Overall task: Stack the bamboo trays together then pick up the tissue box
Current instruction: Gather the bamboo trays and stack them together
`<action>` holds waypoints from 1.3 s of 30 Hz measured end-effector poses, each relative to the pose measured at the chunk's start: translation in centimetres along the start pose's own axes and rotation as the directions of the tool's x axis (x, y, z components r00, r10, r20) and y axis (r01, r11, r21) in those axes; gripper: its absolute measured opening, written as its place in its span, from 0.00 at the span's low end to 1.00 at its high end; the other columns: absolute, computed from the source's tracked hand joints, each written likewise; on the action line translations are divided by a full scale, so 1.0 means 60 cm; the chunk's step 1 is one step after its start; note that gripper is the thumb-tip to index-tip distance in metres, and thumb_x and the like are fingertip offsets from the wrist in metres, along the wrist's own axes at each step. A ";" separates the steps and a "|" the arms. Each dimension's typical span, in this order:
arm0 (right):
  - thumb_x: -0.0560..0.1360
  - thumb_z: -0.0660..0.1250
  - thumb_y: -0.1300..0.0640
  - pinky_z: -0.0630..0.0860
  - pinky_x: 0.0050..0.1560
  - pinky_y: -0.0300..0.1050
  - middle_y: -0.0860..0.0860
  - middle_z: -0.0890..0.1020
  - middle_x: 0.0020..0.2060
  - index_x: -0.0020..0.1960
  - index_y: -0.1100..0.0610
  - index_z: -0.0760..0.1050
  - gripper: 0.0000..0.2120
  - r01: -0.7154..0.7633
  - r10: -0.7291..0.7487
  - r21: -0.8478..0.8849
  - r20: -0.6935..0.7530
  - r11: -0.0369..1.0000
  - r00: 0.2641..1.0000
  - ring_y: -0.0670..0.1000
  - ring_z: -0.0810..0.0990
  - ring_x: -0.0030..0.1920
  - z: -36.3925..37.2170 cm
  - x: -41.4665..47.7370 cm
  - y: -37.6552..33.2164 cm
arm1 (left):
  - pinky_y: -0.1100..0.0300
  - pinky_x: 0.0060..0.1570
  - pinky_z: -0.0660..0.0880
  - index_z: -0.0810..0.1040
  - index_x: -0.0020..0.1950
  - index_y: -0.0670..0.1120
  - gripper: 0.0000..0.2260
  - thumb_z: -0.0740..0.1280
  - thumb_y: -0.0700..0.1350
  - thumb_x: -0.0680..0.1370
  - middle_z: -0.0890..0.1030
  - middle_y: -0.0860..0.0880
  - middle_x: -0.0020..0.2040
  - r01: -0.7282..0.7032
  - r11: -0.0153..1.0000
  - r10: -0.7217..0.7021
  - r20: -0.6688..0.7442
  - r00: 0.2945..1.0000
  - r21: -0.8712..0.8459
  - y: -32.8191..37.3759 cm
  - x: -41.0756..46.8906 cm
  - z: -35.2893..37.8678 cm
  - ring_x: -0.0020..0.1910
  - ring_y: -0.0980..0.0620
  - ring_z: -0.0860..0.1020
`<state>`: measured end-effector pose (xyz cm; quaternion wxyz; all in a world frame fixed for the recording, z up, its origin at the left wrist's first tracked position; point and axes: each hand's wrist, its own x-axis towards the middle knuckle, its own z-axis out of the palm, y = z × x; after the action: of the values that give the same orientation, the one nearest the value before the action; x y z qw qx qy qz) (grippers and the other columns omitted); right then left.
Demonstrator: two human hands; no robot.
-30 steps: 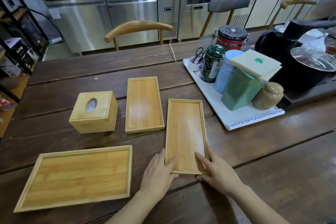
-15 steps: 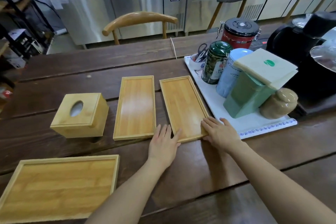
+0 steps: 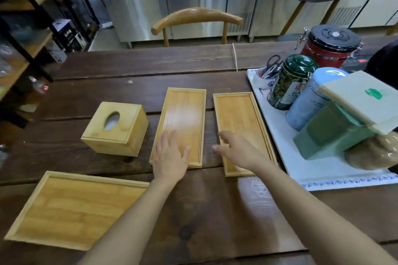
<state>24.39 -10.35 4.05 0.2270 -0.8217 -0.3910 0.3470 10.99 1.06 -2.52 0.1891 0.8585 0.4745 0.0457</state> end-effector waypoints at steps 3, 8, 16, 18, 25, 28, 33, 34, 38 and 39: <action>0.77 0.62 0.56 0.62 0.67 0.40 0.54 0.64 0.73 0.74 0.60 0.56 0.29 -0.070 0.062 0.323 0.033 0.944 0.998 0.53 0.62 0.72 0.043 0.009 -0.038 | 0.48 0.75 0.50 0.47 0.78 0.44 0.33 0.59 0.55 0.79 0.48 0.41 0.80 0.270 0.962 -0.263 0.126 0.957 -0.045 -0.040 0.016 -0.006 0.78 0.42 0.48; 0.74 0.67 0.56 0.63 0.69 0.50 0.51 0.68 0.70 0.73 0.52 0.54 0.32 -0.225 0.204 0.626 0.107 0.746 0.973 0.54 0.66 0.69 0.111 0.041 -0.057 | 0.46 0.75 0.56 0.51 0.78 0.44 0.30 0.60 0.47 0.80 0.55 0.44 0.79 0.397 0.845 -0.303 0.293 0.907 -0.358 -0.058 0.028 0.000 0.77 0.43 0.55; 0.78 0.60 0.57 0.64 0.67 0.54 0.58 0.67 0.69 0.72 0.61 0.56 0.25 -0.299 0.461 0.782 0.016 0.547 0.887 0.59 0.66 0.69 0.099 0.059 -0.064 | 0.54 0.50 0.69 0.72 0.65 0.38 0.16 0.59 0.46 0.81 0.77 0.44 0.57 0.463 0.648 -0.343 0.311 0.886 -0.605 -0.047 0.033 -0.053 0.52 0.46 0.73; 0.80 0.55 0.59 0.69 0.57 0.48 0.60 0.73 0.63 0.66 0.64 0.64 0.17 -0.253 0.424 0.625 -0.140 0.739 0.895 0.59 0.72 0.63 0.090 0.052 -0.064 | 0.52 0.52 0.71 0.71 0.64 0.39 0.17 0.55 0.49 0.82 0.77 0.44 0.56 0.447 0.693 -0.339 0.291 0.895 -0.566 -0.032 0.027 -0.054 0.53 0.45 0.73; 0.80 0.54 0.57 0.70 0.45 0.49 0.55 0.76 0.42 0.48 0.59 0.70 0.08 -0.068 0.251 0.339 -0.532 0.938 0.809 0.57 0.75 0.44 0.035 0.025 0.013 | 0.49 0.56 0.74 0.72 0.59 0.42 0.15 0.51 0.48 0.83 0.78 0.43 0.55 0.225 0.790 -0.159 0.164 0.974 -0.571 0.066 -0.008 -0.026 0.55 0.43 0.76; 0.79 0.55 0.59 0.66 0.41 0.47 0.54 0.72 0.34 0.40 0.59 0.67 0.10 -0.167 0.289 0.255 -0.575 0.952 0.766 0.56 0.70 0.38 0.006 0.017 0.071 | 0.46 0.55 0.75 0.72 0.58 0.40 0.14 0.51 0.45 0.83 0.80 0.39 0.54 0.186 0.838 -0.117 0.165 0.979 -0.512 0.120 -0.012 0.008 0.54 0.39 0.78; 0.76 0.55 0.64 0.60 0.35 0.48 0.54 0.69 0.28 0.31 0.58 0.61 0.15 -0.265 0.380 0.276 -0.585 0.924 0.717 0.59 0.69 0.36 -0.016 0.000 0.144 | 0.46 0.64 0.70 0.67 0.67 0.37 0.15 0.52 0.36 0.81 0.73 0.37 0.68 0.207 0.878 -0.119 0.222 0.968 -0.432 0.190 -0.035 0.065 0.69 0.37 0.69; 0.76 0.55 0.64 0.61 0.35 0.49 0.56 0.70 0.29 0.33 0.59 0.62 0.13 -0.268 0.386 0.282 -0.581 0.921 0.717 0.59 0.70 0.36 -0.016 -0.001 0.153 | 0.46 0.67 0.69 0.64 0.70 0.37 0.17 0.52 0.35 0.81 0.69 0.37 0.71 0.225 0.874 -0.130 0.240 0.962 -0.431 0.198 -0.041 0.071 0.72 0.37 0.64; 0.76 0.55 0.64 0.65 0.37 0.49 0.64 0.75 0.37 0.34 0.60 0.64 0.12 -0.265 0.382 0.279 -0.581 0.923 0.719 0.62 0.73 0.39 -0.013 0.000 0.174 | 0.48 0.72 0.62 0.55 0.76 0.38 0.22 0.51 0.33 0.81 0.59 0.39 0.77 0.254 0.866 -0.149 0.261 0.954 -0.431 0.211 -0.053 0.080 0.77 0.39 0.52; 0.76 0.55 0.65 0.65 0.36 0.49 0.64 0.75 0.37 0.34 0.59 0.63 0.12 -0.264 0.381 0.278 -0.581 0.923 0.719 0.62 0.72 0.38 -0.011 0.001 0.177 | 0.49 0.72 0.62 0.55 0.76 0.38 0.23 0.51 0.32 0.81 0.59 0.40 0.77 0.257 0.864 -0.155 0.255 0.954 -0.434 0.212 -0.052 0.082 0.77 0.40 0.52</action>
<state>30.06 -16.64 -2.37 0.3509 -0.9217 -0.1115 0.1219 20.68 -8.99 -2.10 0.4411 0.7326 0.5163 0.0452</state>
